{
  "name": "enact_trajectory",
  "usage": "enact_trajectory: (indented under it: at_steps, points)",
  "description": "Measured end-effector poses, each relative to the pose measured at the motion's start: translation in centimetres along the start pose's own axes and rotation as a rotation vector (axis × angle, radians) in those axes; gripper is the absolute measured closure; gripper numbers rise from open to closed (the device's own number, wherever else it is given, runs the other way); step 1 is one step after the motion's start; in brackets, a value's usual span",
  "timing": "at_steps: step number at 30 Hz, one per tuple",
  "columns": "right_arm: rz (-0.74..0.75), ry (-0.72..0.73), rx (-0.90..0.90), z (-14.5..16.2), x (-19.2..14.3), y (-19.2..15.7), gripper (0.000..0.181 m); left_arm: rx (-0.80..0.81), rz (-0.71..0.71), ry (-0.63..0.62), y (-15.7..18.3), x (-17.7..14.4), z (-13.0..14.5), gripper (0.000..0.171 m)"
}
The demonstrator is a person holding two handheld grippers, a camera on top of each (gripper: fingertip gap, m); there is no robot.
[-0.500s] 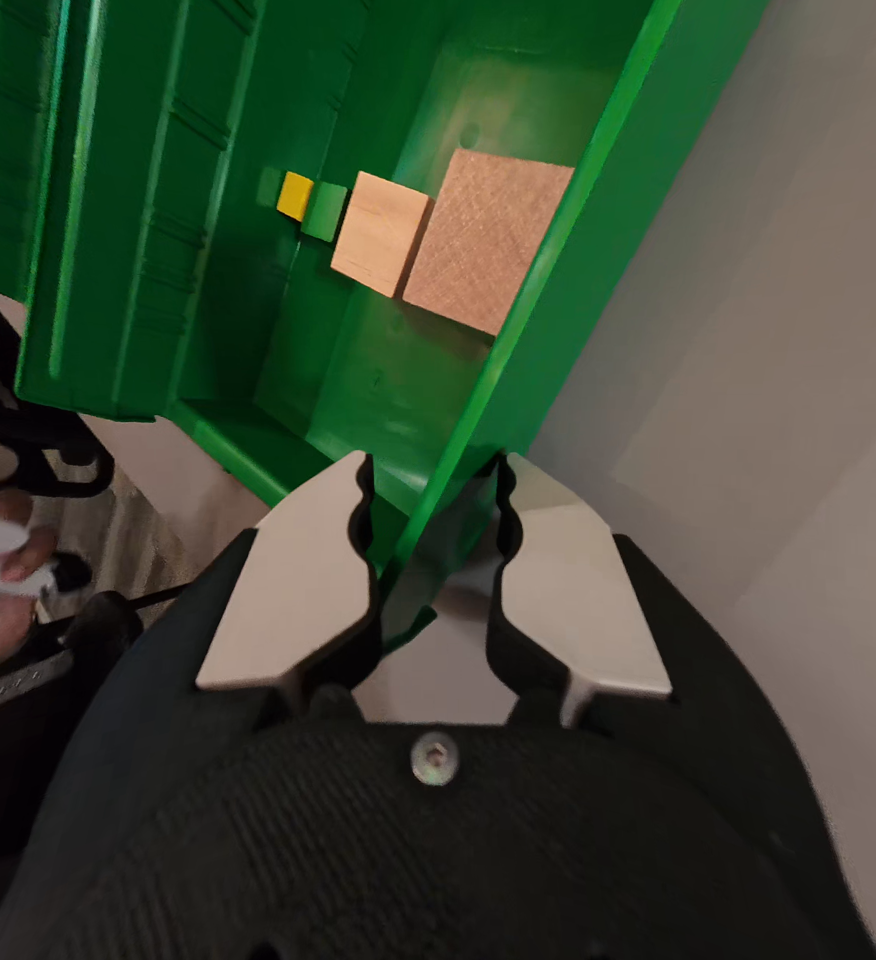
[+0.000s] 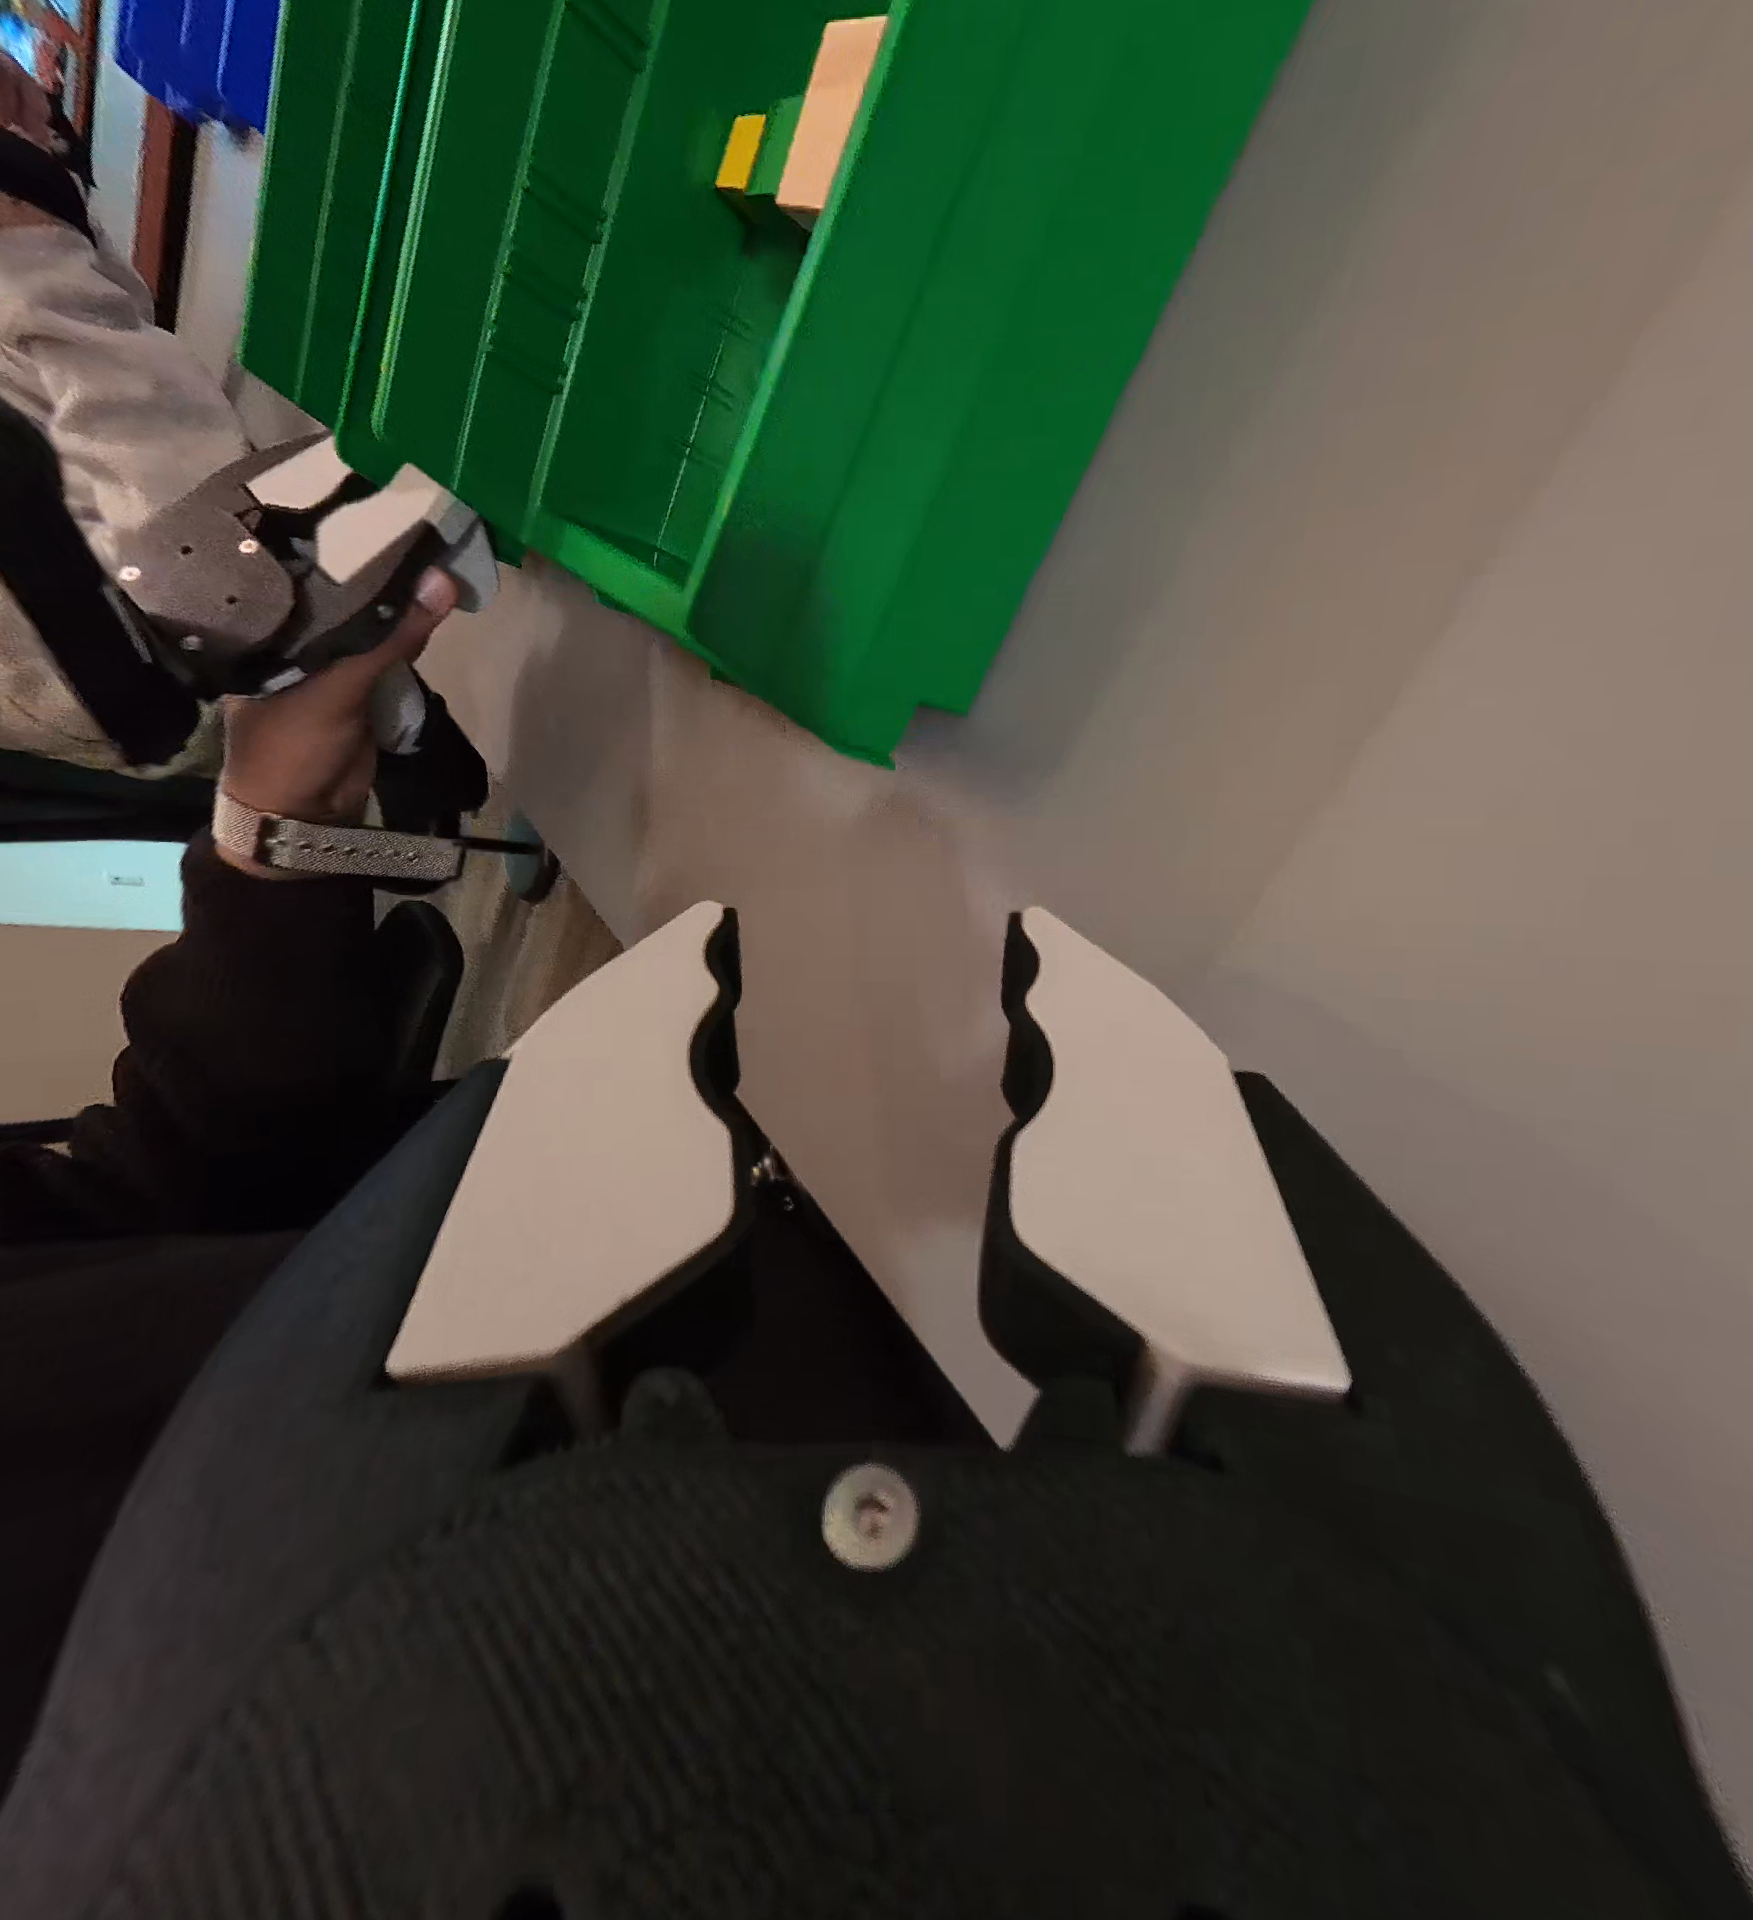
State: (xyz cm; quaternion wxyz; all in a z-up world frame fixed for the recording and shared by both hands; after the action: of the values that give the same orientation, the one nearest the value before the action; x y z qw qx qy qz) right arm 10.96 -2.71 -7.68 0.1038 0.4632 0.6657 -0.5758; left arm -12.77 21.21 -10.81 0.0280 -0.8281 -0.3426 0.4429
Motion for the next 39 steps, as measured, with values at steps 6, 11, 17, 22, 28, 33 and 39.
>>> enact_trajectory:
  at_steps: [6,11,17,22,28,33,39]
  points:
    - [-0.164,0.117,0.041,2.1,-2.7,-1.8,0.143,-0.06,0.041,-0.027,-0.7,-0.3,-0.1,0.165]
    - [-0.13,0.169,0.011,3.4,-4.5,-1.3,0.142,-0.157,0.04,0.038,-3.2,-2.4,-1.3,0.164]
    - [-0.17,0.231,0.046,4.6,-6.2,-0.3,0.143,-0.13,-0.075,0.096,-4.5,-6.0,-3.8,0.163]
    - [-0.177,0.33,0.056,5.2,-8.7,1.2,0.143,-0.043,-0.05,0.215,-1.5,-12.7,-9.5,0.163]
    - [0.013,0.507,0.045,7.7,-12.4,5.4,0.144,0.174,0.143,0.339,10.4,-18.8,-15.2,0.164]
    - [0.32,0.628,0.023,12.0,-16.3,9.6,0.143,0.282,0.431,0.346,23.1,-19.4,-18.4,0.163]
    - [0.344,0.813,0.016,14.6,-20.0,8.8,0.142,0.442,0.441,0.352,38.5,-15.1,-20.7,0.163]
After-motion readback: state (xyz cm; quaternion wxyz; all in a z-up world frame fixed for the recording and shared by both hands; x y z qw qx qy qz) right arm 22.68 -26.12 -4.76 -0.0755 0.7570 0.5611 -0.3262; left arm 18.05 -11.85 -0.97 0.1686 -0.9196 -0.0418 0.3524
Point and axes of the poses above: each gripper's, where its closed fingertips meet, x out along the fingers, z out of its underside, y = z × x across the jaws, the point moved 4 cm from there along -x, back along the fingers, and after that the axes turned 10 degrees about -y, right-handed, at the moved point
